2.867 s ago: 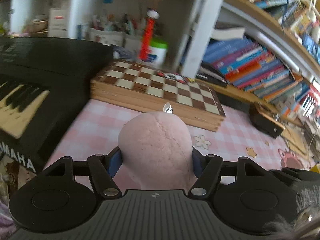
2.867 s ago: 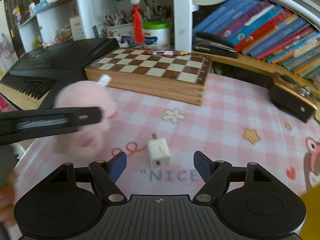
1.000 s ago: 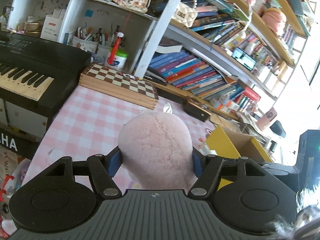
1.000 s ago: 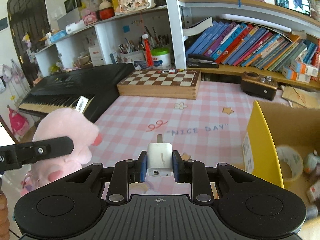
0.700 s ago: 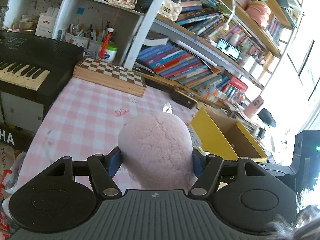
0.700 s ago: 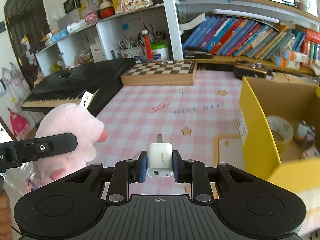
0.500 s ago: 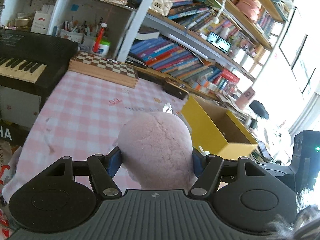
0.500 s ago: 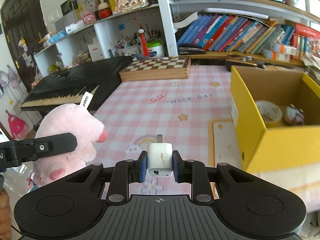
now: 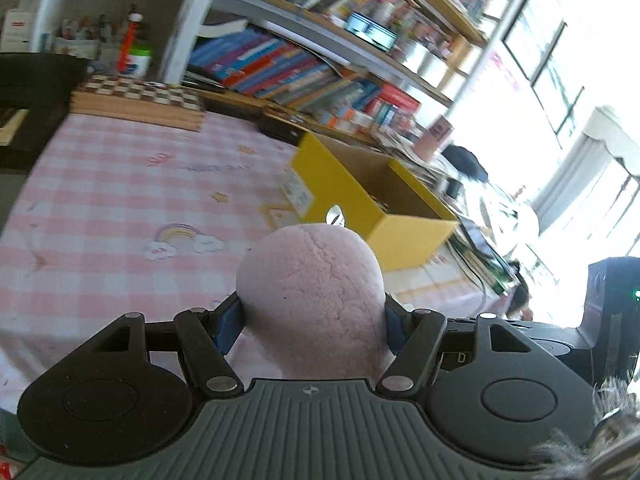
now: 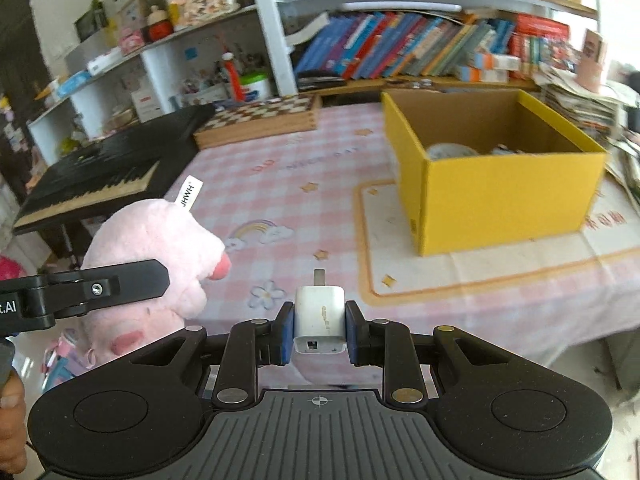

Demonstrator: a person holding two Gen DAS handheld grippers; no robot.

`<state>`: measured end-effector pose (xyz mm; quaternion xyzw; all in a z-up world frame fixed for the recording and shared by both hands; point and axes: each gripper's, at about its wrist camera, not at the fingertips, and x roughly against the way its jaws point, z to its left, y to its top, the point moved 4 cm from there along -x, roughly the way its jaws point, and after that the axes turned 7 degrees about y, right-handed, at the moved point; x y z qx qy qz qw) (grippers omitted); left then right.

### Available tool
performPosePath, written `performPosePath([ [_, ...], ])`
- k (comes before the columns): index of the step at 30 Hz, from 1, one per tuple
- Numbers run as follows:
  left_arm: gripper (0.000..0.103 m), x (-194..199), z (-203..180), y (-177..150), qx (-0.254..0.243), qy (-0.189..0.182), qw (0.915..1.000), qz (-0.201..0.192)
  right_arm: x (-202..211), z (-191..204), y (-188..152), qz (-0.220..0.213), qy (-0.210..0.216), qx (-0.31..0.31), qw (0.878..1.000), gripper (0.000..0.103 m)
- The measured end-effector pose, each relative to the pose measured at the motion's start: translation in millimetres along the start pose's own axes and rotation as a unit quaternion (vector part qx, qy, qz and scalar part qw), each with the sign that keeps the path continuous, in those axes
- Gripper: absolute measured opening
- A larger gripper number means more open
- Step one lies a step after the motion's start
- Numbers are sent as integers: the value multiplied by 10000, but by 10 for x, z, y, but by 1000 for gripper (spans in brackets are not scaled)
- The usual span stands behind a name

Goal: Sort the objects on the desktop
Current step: 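Carry the pig in the left tool and the charger in the right tool over the yellow box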

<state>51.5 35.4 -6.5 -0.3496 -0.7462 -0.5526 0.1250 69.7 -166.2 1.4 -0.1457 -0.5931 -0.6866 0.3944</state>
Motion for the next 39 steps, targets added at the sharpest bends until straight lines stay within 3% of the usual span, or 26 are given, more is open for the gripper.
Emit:
performPosePath([
  [22,65,-483,-675,-60,-541,-764,9945,467,366,-692,-201,-94,-644,-775,9949,25],
  [39,65,-944,-1302,33,-721,-836,9922,580,461,-1376,-41,-51,-659,-883,9939,25],
])
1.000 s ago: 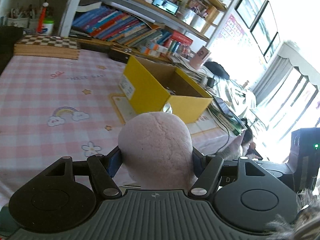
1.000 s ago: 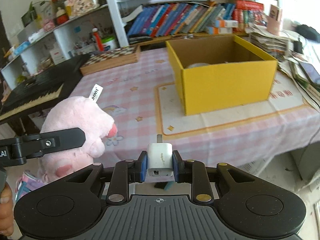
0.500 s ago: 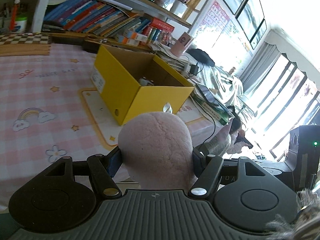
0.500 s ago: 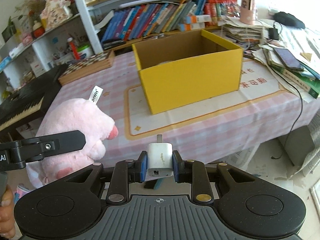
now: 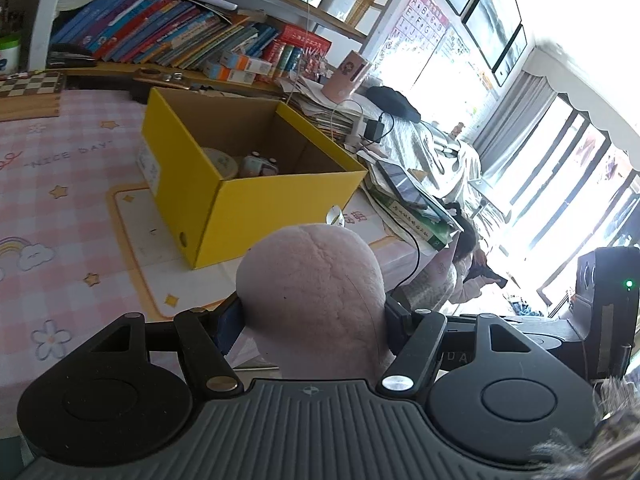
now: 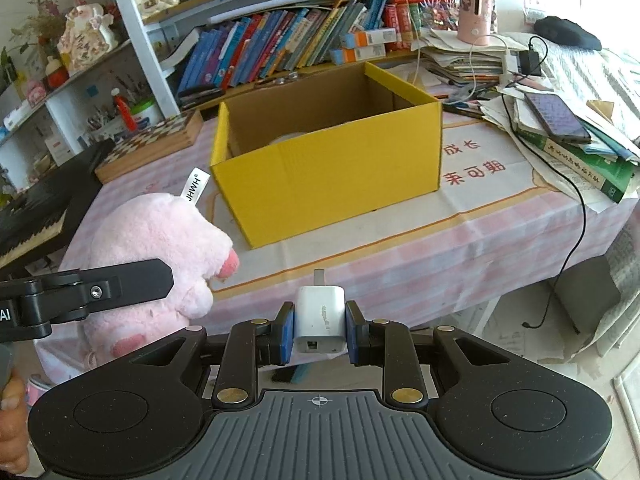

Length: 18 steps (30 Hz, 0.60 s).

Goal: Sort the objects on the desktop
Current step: 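Carry the pig in the left tool and the charger in the right tool over the yellow box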

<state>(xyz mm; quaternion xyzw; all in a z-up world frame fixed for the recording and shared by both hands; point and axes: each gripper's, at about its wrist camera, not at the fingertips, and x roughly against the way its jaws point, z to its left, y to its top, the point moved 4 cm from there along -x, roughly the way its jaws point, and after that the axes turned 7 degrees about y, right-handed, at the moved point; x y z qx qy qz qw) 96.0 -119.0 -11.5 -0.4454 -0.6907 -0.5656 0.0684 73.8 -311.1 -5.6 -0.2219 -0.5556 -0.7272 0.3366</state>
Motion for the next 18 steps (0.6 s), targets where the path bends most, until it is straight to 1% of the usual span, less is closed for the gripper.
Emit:
performPosePath([
  [13,65,-371,-426,173,-107,182,9998,-62,-101,-516,315,49,293,160,9994,25],
  [18,65,-465,-586,286,-241,309,9990,-215,-165,-661,514,21,483,259,9985,25],
])
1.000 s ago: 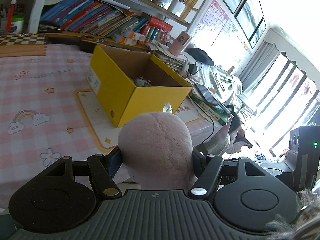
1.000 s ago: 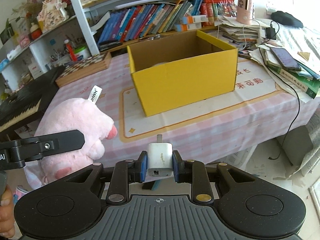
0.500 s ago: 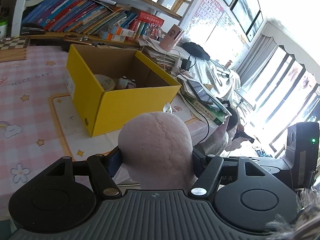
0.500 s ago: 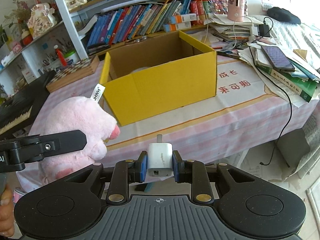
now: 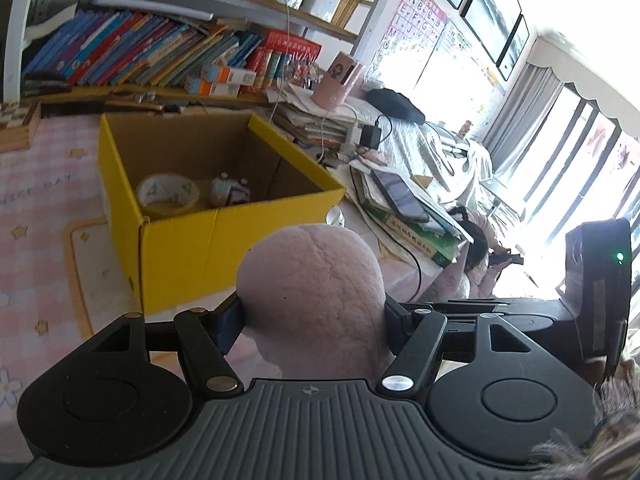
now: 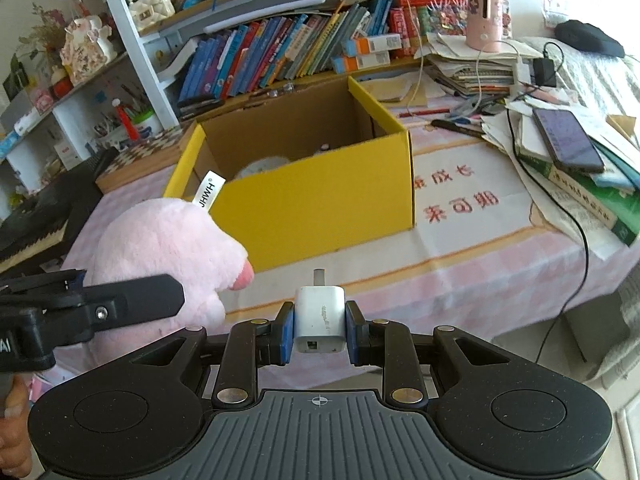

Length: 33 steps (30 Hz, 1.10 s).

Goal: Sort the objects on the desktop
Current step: 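Carry the pig in the left tool and the charger in the right tool over the yellow box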

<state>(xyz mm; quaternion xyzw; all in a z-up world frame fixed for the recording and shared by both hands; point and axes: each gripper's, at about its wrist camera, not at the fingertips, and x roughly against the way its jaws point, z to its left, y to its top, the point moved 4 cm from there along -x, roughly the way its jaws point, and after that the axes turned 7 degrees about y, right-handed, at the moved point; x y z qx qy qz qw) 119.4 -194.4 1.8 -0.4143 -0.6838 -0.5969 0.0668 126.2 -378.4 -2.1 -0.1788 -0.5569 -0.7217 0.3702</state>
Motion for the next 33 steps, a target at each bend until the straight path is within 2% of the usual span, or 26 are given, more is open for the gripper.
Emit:
performPosePath([
  [5,65,-21,-73,212,-123,265,9989,-361,-53,-93,281,-130,202,200,9995,25],
  [10,65,-38,-33,476,-27,499,9963,-699,-89,-86,645,-410,396,472,9973,25],
  [17,65,-110,63,947,-47,754,9897,-1213,-262,-70,1164,-741,509,949,9914,25],
  [20,66,-196,126,1121,-103,908,9871,-1318,-399,-57,1345,-779,534,1135,9890,25],
  [25,66,-567,297,1236,-197,1061,9889,-1024,-730,-80,1539,-645,505,1415,9865,25],
  [33,66,-1275,512,1025,-753,1347,9880,65,-1266,-113,1547,-47,417,1884,9812,25],
])
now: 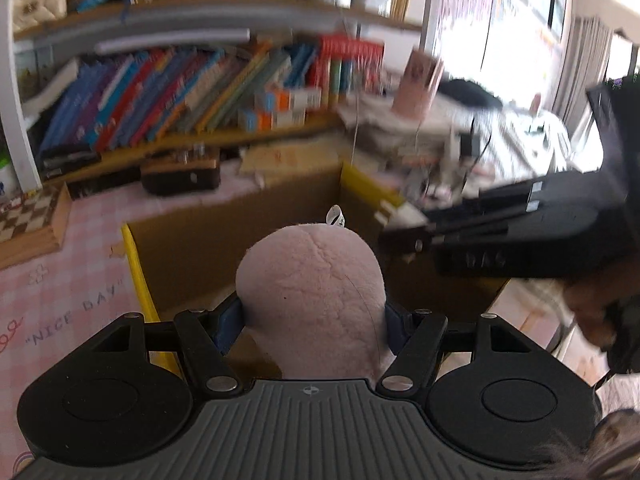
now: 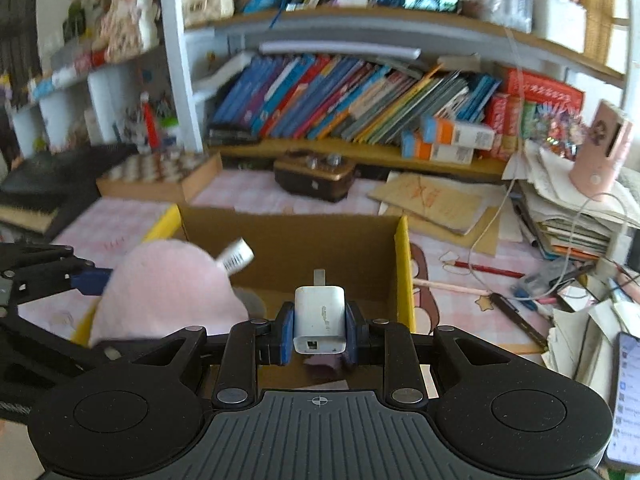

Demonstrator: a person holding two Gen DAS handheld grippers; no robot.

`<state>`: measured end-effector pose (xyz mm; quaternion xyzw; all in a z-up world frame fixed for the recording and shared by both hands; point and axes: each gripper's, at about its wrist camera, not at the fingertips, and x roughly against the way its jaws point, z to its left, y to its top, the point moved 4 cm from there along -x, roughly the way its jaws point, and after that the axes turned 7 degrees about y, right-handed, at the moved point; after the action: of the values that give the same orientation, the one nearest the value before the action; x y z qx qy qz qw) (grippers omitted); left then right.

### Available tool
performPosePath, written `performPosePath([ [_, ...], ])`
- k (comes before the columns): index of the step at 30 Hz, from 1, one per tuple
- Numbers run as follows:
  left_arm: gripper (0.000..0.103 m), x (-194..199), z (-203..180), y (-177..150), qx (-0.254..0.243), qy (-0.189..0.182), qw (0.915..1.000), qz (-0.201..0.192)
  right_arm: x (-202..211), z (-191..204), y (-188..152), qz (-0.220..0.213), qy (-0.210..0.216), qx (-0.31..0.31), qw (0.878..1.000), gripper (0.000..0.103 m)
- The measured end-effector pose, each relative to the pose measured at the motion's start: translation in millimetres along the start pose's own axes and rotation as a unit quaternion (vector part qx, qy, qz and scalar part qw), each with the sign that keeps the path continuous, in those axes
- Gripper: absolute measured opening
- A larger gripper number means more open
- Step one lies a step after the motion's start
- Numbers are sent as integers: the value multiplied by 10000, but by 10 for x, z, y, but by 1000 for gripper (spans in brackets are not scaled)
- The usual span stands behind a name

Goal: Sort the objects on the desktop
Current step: 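Carry the pig in the left tool and the charger in the right tool over the yellow box, then open the left tool to drop the pig while the right tool drops the charger into the box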

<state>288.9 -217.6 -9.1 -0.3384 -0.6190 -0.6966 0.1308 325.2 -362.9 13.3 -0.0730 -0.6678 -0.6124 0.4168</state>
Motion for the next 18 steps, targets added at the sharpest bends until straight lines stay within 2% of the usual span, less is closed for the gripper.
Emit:
performPosePath([
  [4,68,-198,7,-128,-199,116,9986,466,-140,42,-45,261,87,299,9992,25],
  [6,69,-216,-24,-149,-447,177,9976,489,-203,68,-67,410,152,456,9980,25],
  [9,69,-224,-17,-140,-441,136,9974,547,-279,101,-105,615,225,632,9958,25],
  [10,71,-229,-13,-139,-449,115,9974,557,-306,110,-117,681,245,687,9950,25],
  [13,90,-234,-9,-121,-381,161,9978,519,-368,135,-143,826,296,801,9929,25],
  [18,91,-108,4,-83,-203,193,9994,193,-433,106,-182,1013,303,885,9905,25],
])
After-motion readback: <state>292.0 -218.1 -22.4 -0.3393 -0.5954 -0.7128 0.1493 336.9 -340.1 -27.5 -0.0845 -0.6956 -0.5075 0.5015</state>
